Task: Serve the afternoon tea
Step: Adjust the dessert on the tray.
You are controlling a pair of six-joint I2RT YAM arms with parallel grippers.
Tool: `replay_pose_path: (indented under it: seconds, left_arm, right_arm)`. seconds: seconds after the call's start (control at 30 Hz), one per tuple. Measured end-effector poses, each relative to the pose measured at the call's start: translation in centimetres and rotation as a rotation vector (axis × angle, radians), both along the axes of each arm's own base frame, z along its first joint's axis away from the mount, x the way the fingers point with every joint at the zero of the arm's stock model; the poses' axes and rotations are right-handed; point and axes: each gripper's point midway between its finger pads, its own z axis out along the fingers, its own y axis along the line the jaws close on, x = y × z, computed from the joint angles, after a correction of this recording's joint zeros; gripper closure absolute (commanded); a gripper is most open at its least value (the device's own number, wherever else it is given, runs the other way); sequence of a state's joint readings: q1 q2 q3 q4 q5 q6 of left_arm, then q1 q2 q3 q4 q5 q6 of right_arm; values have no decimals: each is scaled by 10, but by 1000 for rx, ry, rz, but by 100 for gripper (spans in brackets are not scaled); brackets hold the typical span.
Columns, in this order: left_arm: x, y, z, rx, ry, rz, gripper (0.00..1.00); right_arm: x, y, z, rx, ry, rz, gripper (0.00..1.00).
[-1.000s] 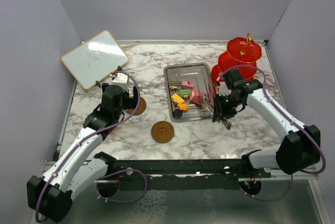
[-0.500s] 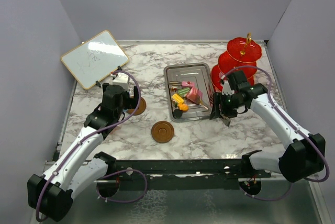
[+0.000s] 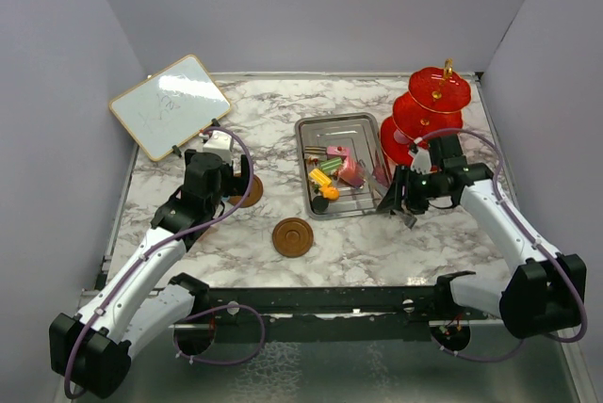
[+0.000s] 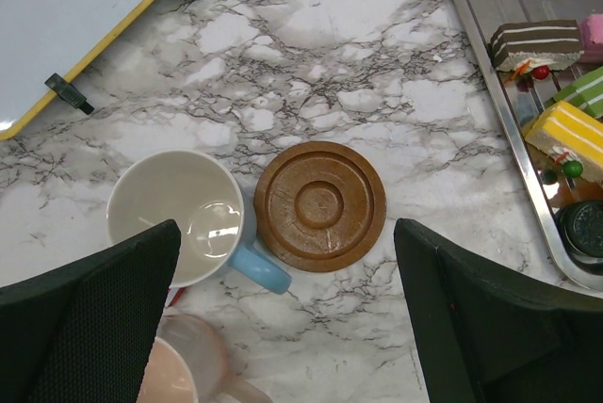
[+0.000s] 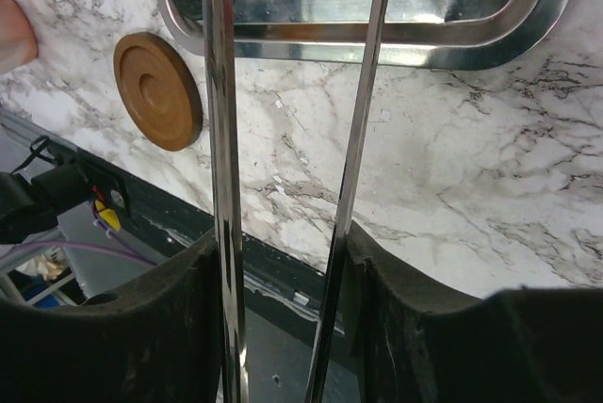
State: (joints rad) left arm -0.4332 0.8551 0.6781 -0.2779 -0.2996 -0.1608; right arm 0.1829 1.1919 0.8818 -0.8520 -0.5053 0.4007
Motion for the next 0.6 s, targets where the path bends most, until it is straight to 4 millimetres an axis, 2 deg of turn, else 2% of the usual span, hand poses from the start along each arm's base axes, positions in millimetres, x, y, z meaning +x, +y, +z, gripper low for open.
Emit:
replay_pose_path:
  seconds: [0.13,0.3,0.6]
  left_arm:
    - [0,0,0,0,0,0,1]
    - [0,0,0,-1,0,0,1]
    - [0,0,-1,0,2,0,1]
  right_arm:
    - [-6,0,-8,4,27,-4,57]
    - [-6,-2,-3,-6,10,-9,59]
    - [12,-27,25,-159,-69,-54,60]
